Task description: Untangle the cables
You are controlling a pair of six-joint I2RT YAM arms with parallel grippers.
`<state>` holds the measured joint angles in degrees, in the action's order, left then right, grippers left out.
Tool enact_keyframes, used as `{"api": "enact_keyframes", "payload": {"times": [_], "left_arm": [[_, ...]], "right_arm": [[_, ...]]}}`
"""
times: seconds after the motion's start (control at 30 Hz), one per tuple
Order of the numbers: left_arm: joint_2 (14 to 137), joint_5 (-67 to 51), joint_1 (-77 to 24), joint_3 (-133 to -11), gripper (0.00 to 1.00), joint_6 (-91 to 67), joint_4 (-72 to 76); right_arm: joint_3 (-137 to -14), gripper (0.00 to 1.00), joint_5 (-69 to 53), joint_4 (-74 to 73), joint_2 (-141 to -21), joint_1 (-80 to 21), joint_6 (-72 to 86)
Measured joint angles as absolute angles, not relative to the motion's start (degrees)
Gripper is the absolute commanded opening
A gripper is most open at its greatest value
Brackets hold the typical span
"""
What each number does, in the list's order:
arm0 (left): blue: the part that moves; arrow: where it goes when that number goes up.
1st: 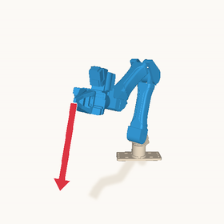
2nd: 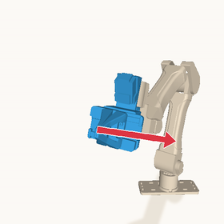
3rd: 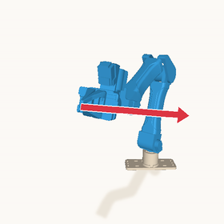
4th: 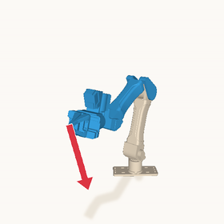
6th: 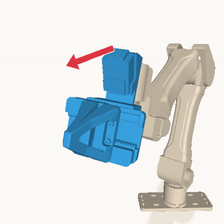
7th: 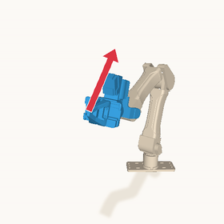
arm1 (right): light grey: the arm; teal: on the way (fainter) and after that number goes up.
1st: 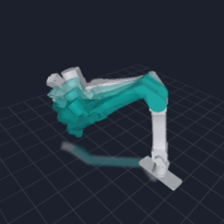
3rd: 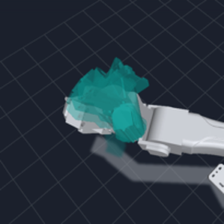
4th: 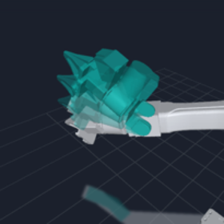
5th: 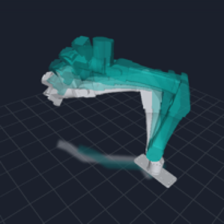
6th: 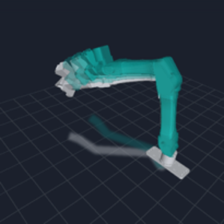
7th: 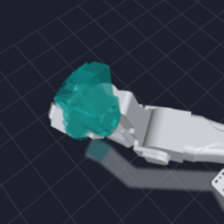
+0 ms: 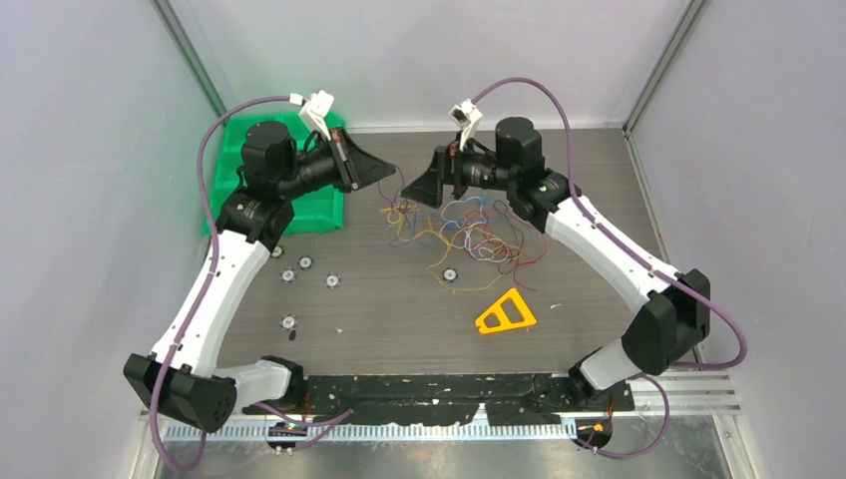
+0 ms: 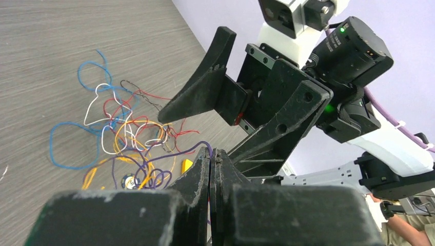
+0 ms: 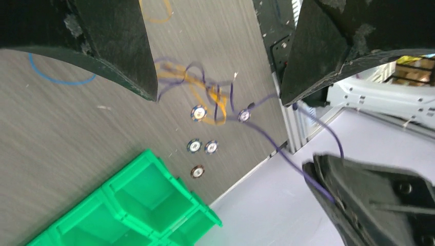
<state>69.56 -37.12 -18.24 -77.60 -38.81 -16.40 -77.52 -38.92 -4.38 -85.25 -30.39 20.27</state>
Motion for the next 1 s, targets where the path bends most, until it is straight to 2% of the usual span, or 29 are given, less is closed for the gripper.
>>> {"api": "enact_keyframes", "payload": {"times": [0.17,0.43,0.6,0.77,0.9,1.0], "left_arm": [[69.7,-37.6,-18.5,-77.6,0.00,-40.6,-15.3],[69.7,-40.3,-18.7,-77.6,0.00,-42.9,-11.1],[70.0,-41.3,-18.4,-79.7,0.00,-43.1,-10.2],[71.4,-42.1,-15.6,-88.6,0.00,-43.3,-9.9],[71.0,-43.2,-11.7,-95.4,0.00,-44.1,-7.8],[70.2,-44.1,-9.1,-97.8,0.00,-45.1,-6.4]], "right_arm": [[-83.1,0.99,-33.0,-5.2,-89.0,-33.3,17.5],[-82.3,0.80,-26.5,-5.4,-93.2,-37.3,13.8],[-80.1,0.76,-24.6,-4.8,-95.9,-38.2,11.2],[-75.9,0.71,-22.9,-5.4,-99.1,-37.6,8.1],[-70.2,0.60,-22.4,-7.8,-100.3,-35.2,6.2],[-67.9,0.47,-22.7,-9.6,-100.8,-31.6,5.4]]}}
